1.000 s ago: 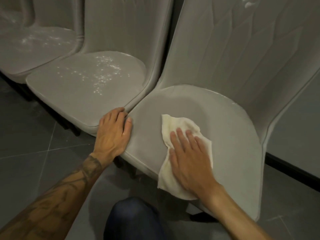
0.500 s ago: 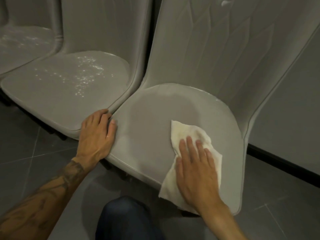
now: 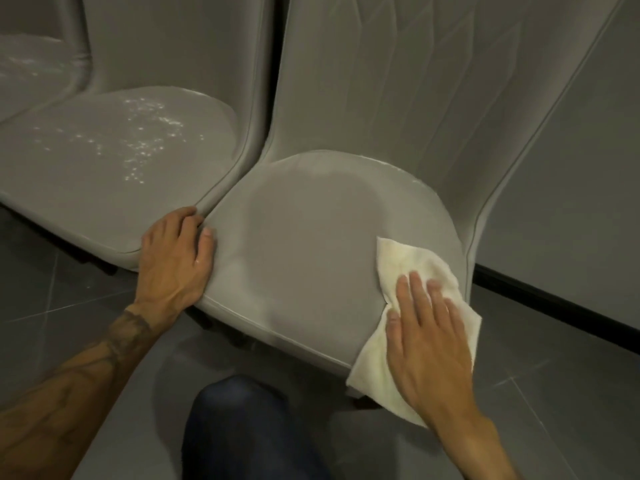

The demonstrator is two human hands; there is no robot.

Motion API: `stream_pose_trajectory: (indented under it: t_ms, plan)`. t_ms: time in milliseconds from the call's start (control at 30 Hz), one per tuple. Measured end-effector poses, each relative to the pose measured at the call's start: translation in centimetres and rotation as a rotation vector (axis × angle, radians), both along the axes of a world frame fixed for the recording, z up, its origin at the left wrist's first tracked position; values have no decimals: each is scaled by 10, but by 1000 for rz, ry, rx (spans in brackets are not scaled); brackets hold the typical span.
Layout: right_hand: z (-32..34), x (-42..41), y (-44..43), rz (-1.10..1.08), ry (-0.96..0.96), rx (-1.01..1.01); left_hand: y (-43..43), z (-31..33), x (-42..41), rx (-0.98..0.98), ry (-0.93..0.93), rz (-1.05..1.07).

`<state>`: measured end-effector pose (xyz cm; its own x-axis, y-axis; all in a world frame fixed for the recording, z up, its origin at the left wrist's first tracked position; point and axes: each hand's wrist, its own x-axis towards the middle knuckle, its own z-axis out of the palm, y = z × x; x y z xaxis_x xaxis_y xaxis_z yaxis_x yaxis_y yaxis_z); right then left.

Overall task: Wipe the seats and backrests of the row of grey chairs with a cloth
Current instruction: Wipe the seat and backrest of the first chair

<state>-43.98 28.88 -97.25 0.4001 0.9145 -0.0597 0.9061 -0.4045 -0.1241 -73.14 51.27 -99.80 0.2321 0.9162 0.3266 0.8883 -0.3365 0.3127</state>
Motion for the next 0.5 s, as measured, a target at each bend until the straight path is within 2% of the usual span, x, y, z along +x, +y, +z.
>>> stream_pose_trajectory:
  t_ms: [67,167,233,500]
  plan:
    - [0,-29,23,26,38,5,0,1,0,-10,6,13]
    - [-4,-73,70,231,32,18,-1,5,0,-10,36,9]
    - [-3,-71,76,322,9,9,-2,4,-1,-6,62,6]
    - [-8,26,-48,283,-14,-52,0,-1,-3,20,48,5]
